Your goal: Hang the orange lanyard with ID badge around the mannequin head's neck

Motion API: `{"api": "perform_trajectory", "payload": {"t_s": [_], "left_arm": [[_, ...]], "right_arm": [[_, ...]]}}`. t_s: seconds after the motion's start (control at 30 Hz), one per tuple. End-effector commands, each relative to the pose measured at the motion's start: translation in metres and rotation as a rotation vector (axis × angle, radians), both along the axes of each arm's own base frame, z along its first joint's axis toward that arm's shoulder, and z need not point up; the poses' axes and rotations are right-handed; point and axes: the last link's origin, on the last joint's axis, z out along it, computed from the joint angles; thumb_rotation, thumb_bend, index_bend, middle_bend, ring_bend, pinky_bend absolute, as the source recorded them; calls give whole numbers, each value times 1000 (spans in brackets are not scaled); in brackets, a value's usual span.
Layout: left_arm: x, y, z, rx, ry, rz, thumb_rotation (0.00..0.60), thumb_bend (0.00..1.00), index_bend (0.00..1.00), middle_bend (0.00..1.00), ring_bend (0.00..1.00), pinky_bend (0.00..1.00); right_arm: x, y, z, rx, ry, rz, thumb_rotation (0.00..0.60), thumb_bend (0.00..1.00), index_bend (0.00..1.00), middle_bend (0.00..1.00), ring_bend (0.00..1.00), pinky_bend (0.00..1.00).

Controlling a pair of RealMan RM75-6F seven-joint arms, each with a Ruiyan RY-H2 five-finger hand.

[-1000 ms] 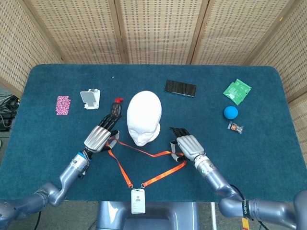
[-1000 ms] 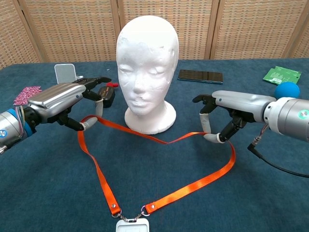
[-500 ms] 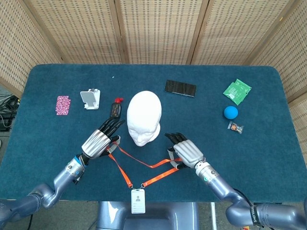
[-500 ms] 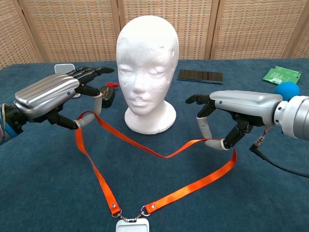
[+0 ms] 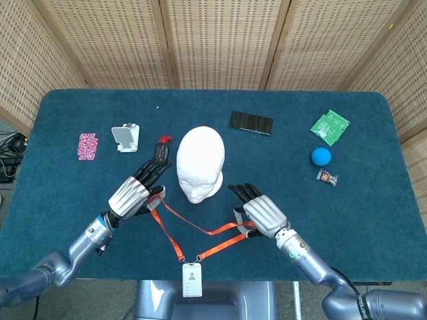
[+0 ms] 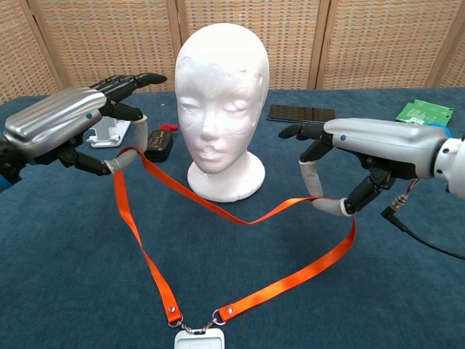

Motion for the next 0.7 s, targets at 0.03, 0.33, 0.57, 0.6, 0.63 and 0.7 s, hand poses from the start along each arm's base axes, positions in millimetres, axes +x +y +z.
{"api": "perform_trajectory", "payload": {"t_s": [0.03, 0.33, 0.57, 0.6, 0.63, 0.7], "left_arm": [[1, -2, 3, 12, 6, -18, 600, 459, 757, 0, 0, 0], [8, 2, 13, 20, -45, -25, 600, 459, 755, 0, 0, 0], [21, 7, 30, 49, -100, -62, 600, 460, 755, 0, 0, 0], [23, 8, 31, 53, -103, -62, 600, 460, 755, 0, 0, 0], [26, 9, 33, 60, -105, -61, 600, 459, 755, 0, 0, 0], [30, 12, 36, 60, -111, -54, 600, 459, 755, 0, 0, 0]], "right_arm": [[2, 2, 4, -6, 1, 18, 600, 638, 750, 0, 0, 0], [14, 7, 19, -39, -21, 59, 600, 638, 751, 0, 0, 0], [22, 6, 30, -78, -24, 89, 600, 638, 751, 0, 0, 0], [24, 5, 31, -84, -24, 93, 600, 638, 751, 0, 0, 0], [26, 4, 33, -92, -28, 96, 600, 638, 752, 0, 0, 0], [31, 2, 37, -107, -36, 100, 600, 638, 752, 0, 0, 0]]}}
